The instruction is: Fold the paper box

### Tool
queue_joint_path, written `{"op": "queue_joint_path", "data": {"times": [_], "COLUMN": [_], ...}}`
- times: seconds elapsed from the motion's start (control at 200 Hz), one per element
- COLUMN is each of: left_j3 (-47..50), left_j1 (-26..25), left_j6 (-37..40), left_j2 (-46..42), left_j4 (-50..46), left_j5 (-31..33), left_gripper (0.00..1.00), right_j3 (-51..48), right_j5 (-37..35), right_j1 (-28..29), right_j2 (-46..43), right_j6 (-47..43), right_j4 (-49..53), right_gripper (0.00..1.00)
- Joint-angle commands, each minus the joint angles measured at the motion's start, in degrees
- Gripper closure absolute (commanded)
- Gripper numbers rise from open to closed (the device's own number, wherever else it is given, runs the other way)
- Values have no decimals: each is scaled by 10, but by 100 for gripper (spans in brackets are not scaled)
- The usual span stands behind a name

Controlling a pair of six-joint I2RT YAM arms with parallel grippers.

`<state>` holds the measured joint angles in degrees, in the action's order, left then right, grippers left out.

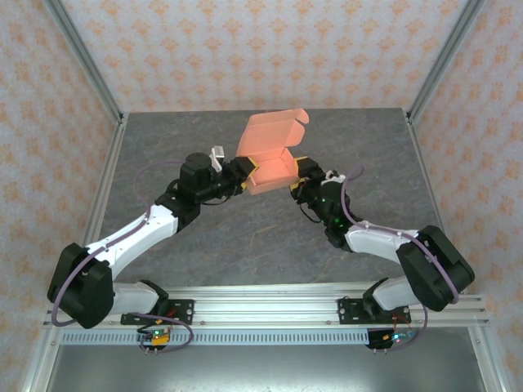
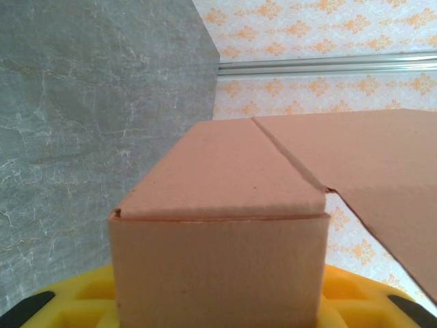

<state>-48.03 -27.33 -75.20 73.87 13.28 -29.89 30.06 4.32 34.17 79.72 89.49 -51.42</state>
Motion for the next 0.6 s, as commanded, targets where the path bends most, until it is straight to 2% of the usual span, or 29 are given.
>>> {"op": "queue_joint_path", "data": {"times": [0.0,0.27,0.395,0.501,0.556,0.596], "left_j3": [-5,-10,-10,-8,-8,-8], "left_j1": [2,1,1,1,1,1], "left_j6": [-2,-2,0,2,5,9], "left_j2": [-18,-22,-27,-27,-27,-24], "left_j4": [21,12,5,3,0,-6], "left_j5": [-4,-11,-10,-7,-7,-6], "left_gripper": [71,70,70,70,70,70], "right_j3": [25,44,44,30,25,23], "right_j5": [-1,17,21,15,16,18], "right_j1": [-2,-5,-7,-7,-7,-7], "right_j2": [7,44,56,68,72,72], "right_j6": [-5,-11,-16,-15,-12,-12], "right_j4": [-15,-42,-50,-96,-109,-110], "right_gripper": [38,36,46,56,56,52]}}
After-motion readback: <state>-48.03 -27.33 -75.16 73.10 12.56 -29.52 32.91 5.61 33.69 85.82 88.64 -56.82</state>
